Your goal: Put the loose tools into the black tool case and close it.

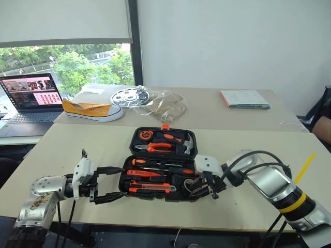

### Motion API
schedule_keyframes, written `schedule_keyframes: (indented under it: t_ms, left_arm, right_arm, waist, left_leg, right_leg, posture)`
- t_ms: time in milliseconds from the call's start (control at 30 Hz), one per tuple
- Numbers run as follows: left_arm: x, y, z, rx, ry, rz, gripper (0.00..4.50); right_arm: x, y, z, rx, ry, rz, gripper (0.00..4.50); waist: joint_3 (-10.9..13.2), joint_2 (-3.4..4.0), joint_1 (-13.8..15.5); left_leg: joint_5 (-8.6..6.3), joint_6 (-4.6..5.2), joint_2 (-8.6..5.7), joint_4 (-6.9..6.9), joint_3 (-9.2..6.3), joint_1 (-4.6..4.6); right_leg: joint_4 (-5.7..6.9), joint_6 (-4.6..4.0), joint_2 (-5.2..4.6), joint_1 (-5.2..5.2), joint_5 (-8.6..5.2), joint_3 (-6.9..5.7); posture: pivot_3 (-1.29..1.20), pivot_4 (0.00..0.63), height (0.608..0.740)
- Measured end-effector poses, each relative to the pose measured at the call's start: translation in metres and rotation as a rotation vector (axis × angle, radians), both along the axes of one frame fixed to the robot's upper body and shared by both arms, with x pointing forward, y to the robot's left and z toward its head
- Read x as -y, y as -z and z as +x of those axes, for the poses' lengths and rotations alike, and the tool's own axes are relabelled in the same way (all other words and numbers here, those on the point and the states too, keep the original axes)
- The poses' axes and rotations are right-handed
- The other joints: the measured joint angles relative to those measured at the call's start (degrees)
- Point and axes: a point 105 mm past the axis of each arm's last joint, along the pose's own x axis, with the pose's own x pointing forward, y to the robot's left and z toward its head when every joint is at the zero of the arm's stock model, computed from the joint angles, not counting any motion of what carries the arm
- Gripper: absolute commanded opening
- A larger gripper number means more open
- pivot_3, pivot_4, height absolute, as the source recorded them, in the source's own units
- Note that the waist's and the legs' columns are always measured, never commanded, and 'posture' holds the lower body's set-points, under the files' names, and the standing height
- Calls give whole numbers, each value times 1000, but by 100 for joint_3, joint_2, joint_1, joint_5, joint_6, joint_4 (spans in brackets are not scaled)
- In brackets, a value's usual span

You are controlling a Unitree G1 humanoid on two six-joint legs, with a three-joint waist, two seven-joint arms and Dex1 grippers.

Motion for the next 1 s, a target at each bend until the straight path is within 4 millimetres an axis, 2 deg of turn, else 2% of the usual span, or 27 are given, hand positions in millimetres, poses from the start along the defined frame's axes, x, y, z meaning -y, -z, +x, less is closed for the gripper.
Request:
schedule_keyframes:
  t_ms: [33, 200, 267, 300, 367, 433, 500, 567, 633, 700, 1000]
  left_arm:
    - [-2, 0, 1, -3, -13, 0, 4500]
    - [-14, -3, 7, 11, -91, -13, 4500]
    - [-22, -4, 14, 12, -157, -20, 4500]
    - [-27, -4, 21, 14, -208, -14, 4242]
    - [-34, -4, 35, 21, -304, 8, 3799]
    - [-39, -6, 53, 37, -406, 18, 3048]
    - [-39, -7, 64, 52, -463, 18, 2306]
    - [-33, -8, 81, 48, -523, 1, 1530]
    - [-23, -4, 91, 37, -534, 34, 767]
    - [-13, 2, 96, 20, -528, 59, 51]
    - [21, 16, 95, -60, -392, 96, 51]
  right_arm:
    - [-3, -6, -3, -28, -16, 41, 2941]
    - [2, -50, -9, -78, -71, 235, 2941]
    - [13, -61, -3, -55, -36, 276, 2941]
    - [21, -62, 5, -33, 11, 293, 2698]
    - [33, -57, 20, 8, 104, 297, 2251]
    - [46, -44, 44, 106, 216, 273, 1526]
    - [57, -29, 58, 172, 293, 236, 810]
    - [66, -13, 79, 263, 387, 203, 130]
    - [63, 1, 89, 316, 415, 193, 0]
    - [52, 11, 91, 323, 391, 193, 0]
    - [43, 19, 92, 323, 359, 187, 0]
  waist:
    - [0, 0, 0]
    - [0, 0, 4]
    - [1, -1, 24]
    - [0, -3, 37]
    - [0, -4, 48]
    - [0, -5, 53]
    - [-1, -4, 47]
    - [0, -6, 40]
    - [0, -5, 7]
    - [-1, -5, -35]
    - [1, -3, -50]
  left_leg:
    - [0, 0, 0, -1, 0, -3]
    - [-5, 8, 0, -2, -4, -8]
    - [-7, 12, 0, -1, -4, -8]
    - [-7, 12, -1, 0, -3, -7]
    - [-7, 13, -4, 1, -1, -6]
    - [-7, 13, -7, 4, 0, -6]
    - [-7, 12, -9, 0, 6, -3]
    - [-5, 10, -11, 2, 10, -8]
    - [-4, 7, -11, -3, 21, -6]
    - [-1, 2, -10, -13, 31, -6]
    - [2, -2, -9, -22, 55, -6]
  right_leg:
    - [0, 0, 1, -2, 0, -1]
    - [-5, -1, -1, -3, 1, -9]
    - [-6, 1, -2, 0, 2, -9]
    - [-6, 4, -3, 2, 4, -8]
    - [-7, 6, -3, 4, 5, -5]
    - [-5, 8, -3, 5, 7, -3]
    - [-2, 10, -3, 3, 8, 3]
    - [-2, 12, 0, 1, 9, 1]
    - [-1, 12, 2, 0, 9, 0]
    - [2, 12, 7, 0, 9, -4]
    - [-2, 15, 4, 0, 7, -9]
  posture:
    - [0, 150, 740]
    - [0, 150, 740]
    - [0, 150, 740]
    - [0, 150, 740]
    - [0, 150, 740]
    - [0, 150, 740]
    - [0, 150, 740]
    - [0, 150, 740]
    - [0, 150, 740]
    - [0, 150, 740]
    - [0, 150, 740]
